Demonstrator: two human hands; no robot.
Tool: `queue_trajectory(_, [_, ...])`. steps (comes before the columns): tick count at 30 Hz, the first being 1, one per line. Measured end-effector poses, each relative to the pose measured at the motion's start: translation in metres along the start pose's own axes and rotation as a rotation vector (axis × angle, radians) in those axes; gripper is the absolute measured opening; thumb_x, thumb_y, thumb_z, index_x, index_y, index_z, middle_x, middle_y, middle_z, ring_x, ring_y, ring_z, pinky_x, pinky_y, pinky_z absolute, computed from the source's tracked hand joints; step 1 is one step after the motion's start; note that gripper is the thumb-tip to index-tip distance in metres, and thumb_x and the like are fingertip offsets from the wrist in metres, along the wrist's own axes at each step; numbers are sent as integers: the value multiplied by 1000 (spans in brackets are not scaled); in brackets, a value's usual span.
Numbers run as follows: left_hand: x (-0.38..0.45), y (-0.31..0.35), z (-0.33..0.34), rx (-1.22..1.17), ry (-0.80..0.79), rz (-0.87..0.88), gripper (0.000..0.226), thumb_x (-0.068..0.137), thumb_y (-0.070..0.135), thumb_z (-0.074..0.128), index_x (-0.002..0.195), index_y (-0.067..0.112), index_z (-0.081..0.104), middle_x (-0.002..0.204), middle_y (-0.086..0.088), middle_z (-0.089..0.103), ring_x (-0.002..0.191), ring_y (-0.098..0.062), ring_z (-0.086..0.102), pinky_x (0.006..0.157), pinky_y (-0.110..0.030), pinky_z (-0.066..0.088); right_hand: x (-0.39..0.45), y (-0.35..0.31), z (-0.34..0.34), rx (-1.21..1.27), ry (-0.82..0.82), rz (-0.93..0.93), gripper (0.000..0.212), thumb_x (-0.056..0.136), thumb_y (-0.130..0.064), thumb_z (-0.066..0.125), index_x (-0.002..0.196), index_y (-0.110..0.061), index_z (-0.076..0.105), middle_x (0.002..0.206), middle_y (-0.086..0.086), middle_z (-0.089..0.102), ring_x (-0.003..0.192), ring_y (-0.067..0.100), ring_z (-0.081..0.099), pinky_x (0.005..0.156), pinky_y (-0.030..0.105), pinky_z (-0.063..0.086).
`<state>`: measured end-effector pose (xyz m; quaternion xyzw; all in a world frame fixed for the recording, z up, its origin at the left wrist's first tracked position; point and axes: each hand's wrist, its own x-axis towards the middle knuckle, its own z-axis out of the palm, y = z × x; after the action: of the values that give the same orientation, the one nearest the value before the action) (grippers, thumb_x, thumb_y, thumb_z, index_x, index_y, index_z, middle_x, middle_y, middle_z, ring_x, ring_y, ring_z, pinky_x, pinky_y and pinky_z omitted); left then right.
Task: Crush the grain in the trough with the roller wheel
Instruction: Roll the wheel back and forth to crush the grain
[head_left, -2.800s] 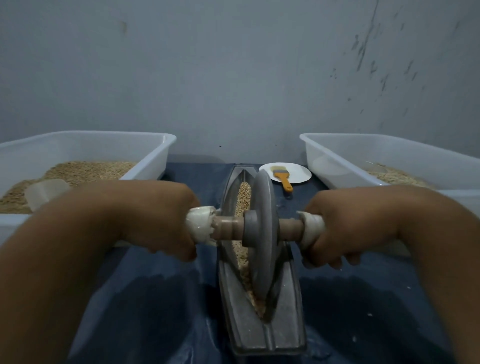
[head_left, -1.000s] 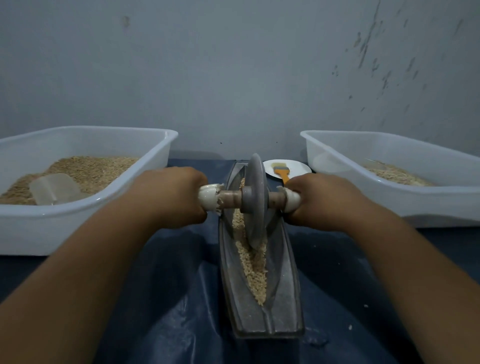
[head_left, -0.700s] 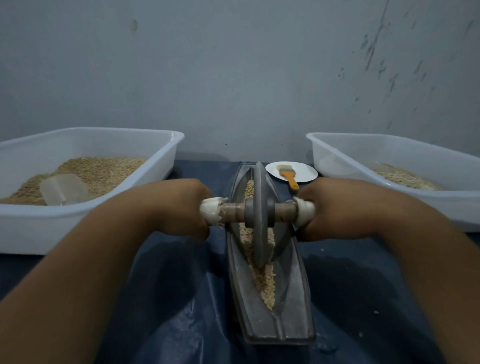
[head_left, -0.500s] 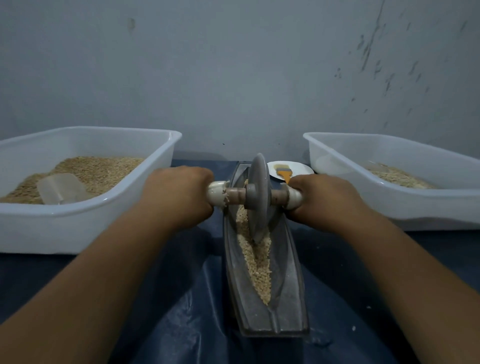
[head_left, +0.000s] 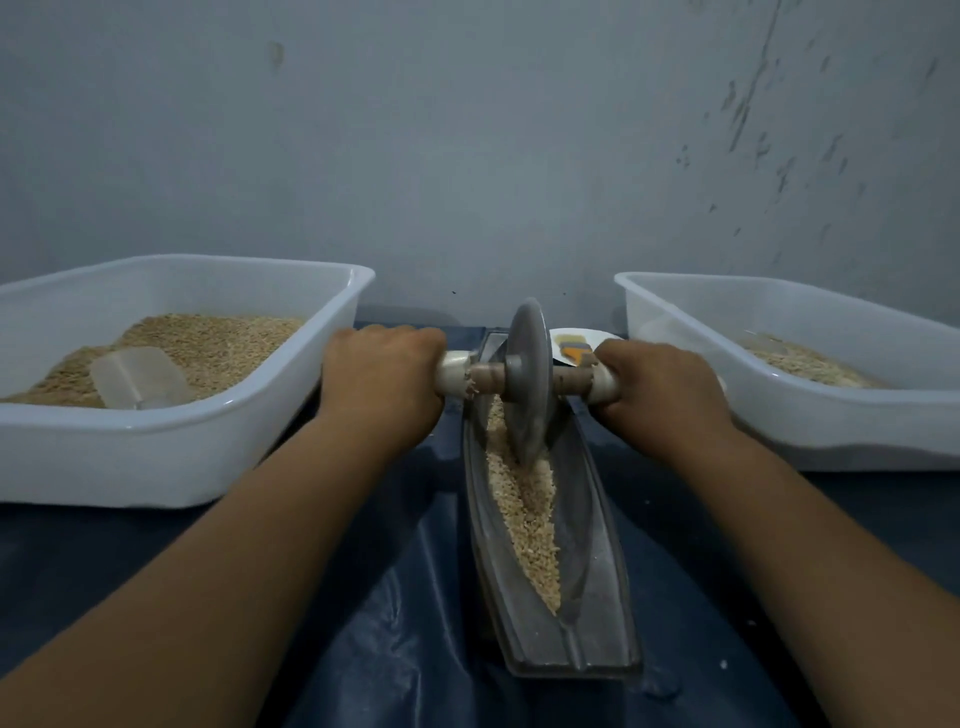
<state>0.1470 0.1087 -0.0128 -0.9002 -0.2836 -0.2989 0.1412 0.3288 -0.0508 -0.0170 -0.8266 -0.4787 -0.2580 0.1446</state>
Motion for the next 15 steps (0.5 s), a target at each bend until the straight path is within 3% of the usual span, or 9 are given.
queue_trajectory(3, [1,-2,3,-14,-40,-42,20,82,29,60,74,28,41,73,8,52,69,-19,47,68,-31,35,3,-2,2,-39,13,1,24,81,-34,62,74,-28,39,79,-3,59,81,28,59,61,30,30])
queue_trajectory(5, [-1,-7,2,-77,-152,-56,22,79,28,63,69,29,43,69,8,53,68,-16,52,66,-29,39,1,3,-8,-6,-119,12,23,77,-36,64,68,-28,44,67,-9,52,70,19,55,53,27,27])
queue_trajectory(8, [-4,-12,-2,-134,-273,-43,16,75,29,66,72,30,50,72,8,57,70,-13,57,64,-28,41,-7,11,-23,51,-281,-16,19,69,-39,70,67,-32,52,66,-9,57,63,8,53,49,26,31])
queue_trajectory(10, [-6,-13,-2,-141,-269,-45,14,76,30,65,75,31,52,74,8,58,72,-14,57,65,-28,42,-7,9,-23,59,-243,-22,19,70,-42,70,69,-31,54,68,-9,59,66,12,56,50,26,32])
queue_trajectory(13, [-2,-9,1,-136,-220,-93,15,80,28,63,77,31,48,74,8,56,75,-17,57,71,-31,45,0,2,-8,-74,-47,-12,23,82,-43,62,72,-28,48,80,-4,64,79,26,61,59,30,28])
queue_trajectory(15, [4,-5,4,-90,-176,-118,14,81,25,61,81,31,49,76,8,55,76,-19,55,72,-32,40,6,1,3,-193,72,-24,12,86,-41,59,84,-28,59,91,1,65,86,30,60,67,32,24])
